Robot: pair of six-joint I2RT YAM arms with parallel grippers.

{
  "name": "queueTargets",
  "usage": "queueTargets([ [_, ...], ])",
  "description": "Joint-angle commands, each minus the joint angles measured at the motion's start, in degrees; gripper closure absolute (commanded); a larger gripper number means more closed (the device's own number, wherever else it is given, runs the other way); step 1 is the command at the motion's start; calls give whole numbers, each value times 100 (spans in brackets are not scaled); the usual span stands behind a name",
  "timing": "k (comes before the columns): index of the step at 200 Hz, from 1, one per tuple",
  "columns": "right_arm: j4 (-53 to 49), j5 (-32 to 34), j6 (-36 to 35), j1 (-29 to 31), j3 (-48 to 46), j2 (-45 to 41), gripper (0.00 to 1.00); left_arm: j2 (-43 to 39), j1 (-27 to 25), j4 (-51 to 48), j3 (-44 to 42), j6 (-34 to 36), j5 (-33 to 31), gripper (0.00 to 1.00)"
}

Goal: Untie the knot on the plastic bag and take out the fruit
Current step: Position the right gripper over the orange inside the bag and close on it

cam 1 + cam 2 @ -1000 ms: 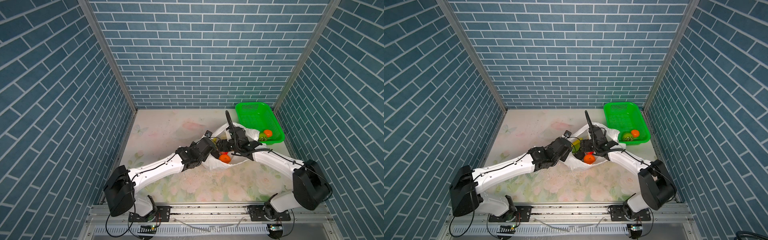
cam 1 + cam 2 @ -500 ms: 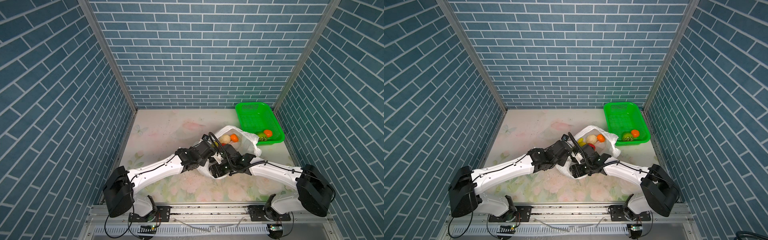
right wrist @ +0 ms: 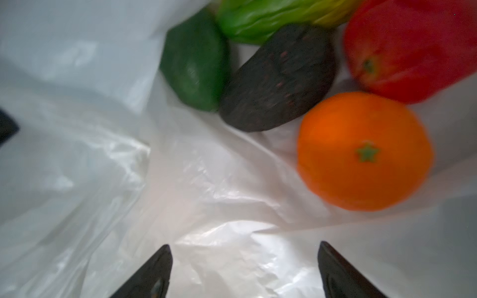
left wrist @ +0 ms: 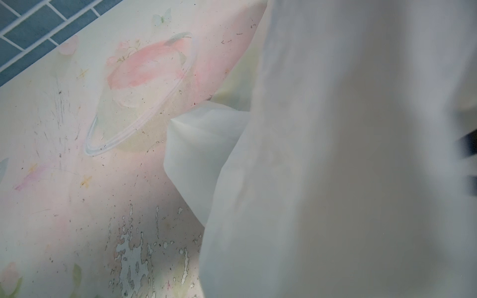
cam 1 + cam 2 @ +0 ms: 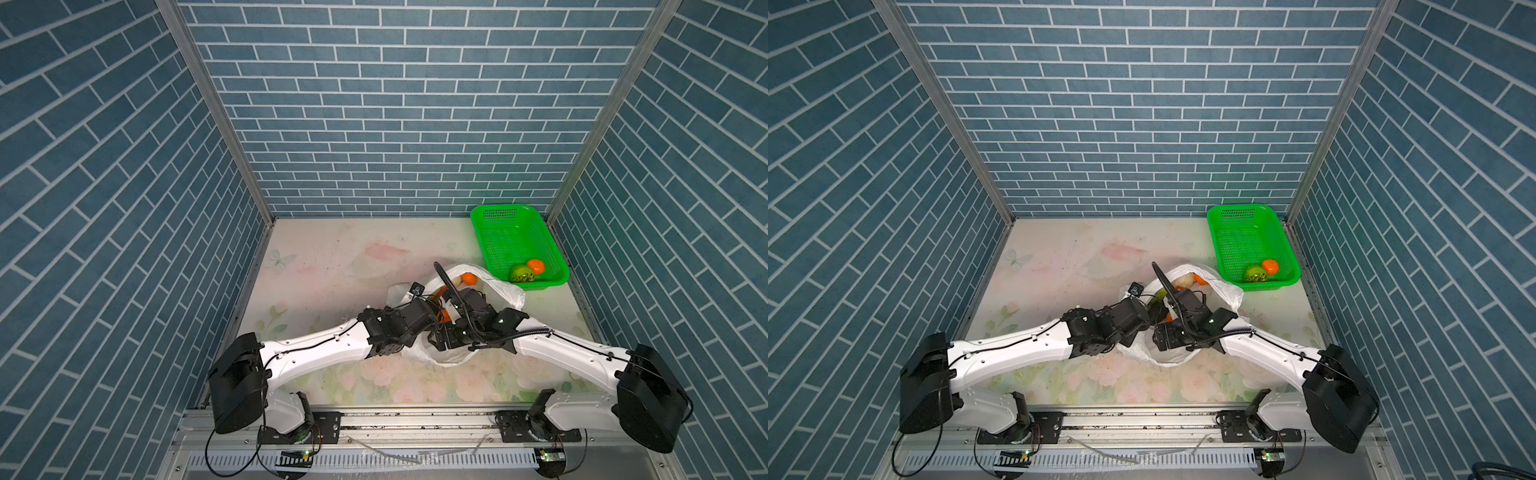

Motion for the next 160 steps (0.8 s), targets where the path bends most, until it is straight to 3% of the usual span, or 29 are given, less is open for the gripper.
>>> queueTargets([
  [1,-186,680,526,-230,219,97,12,30,-47,173,-2,78,-208,100],
  [83,173,1326,681,-460,638,887,9,18,-52,994,-11,364,-269,100],
  [160,348,961,579,-508,932,1659,18,62,-36,1065,-77,308,-256,100],
])
